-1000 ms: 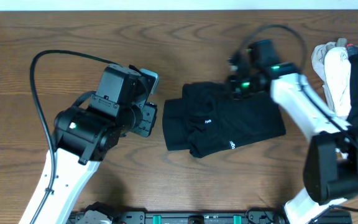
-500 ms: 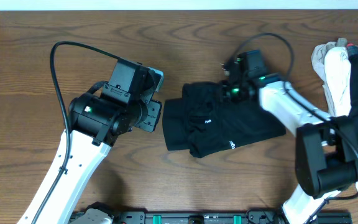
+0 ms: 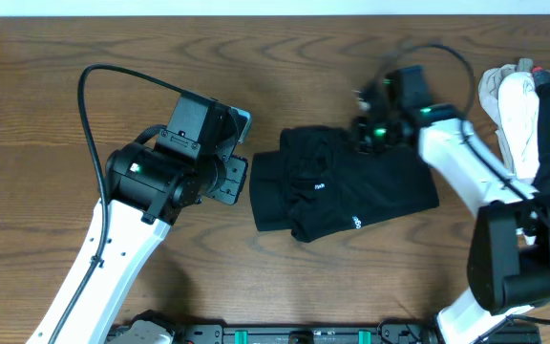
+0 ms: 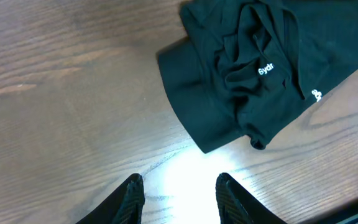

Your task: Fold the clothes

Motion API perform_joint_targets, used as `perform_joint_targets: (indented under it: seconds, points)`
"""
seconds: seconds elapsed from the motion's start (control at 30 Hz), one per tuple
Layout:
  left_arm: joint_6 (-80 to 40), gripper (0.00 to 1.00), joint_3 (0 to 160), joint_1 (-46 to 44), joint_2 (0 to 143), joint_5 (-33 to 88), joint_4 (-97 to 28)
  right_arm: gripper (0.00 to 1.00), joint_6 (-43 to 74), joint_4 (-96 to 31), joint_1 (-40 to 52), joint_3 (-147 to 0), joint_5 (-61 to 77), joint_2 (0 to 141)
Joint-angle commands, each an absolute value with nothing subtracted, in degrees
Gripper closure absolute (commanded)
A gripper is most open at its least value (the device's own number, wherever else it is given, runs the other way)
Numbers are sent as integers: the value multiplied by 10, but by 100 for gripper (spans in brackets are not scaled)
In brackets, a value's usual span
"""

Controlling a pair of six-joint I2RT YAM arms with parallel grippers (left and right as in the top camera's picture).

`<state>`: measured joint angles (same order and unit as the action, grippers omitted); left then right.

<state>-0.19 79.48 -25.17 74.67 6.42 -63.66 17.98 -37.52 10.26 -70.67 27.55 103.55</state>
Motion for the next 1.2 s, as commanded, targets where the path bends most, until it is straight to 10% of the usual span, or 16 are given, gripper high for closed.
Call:
perform_joint_targets:
  seconds: [0.0,0.5,0.73,1.17]
  points:
    - [-3,60,797,-249,745,59,-638,99,158,-402,94,-707,197,1035]
    - [-3,59,797,-249,745,59,-644,99,229,-93,202,-670,439,1054]
    - [-74,57,778,-249,747,59,-638,98,171,-205,115,-692,363,1007]
    - [-289,29,590,-242,902,277,-329,43,80,-484,-101,-718,189,872]
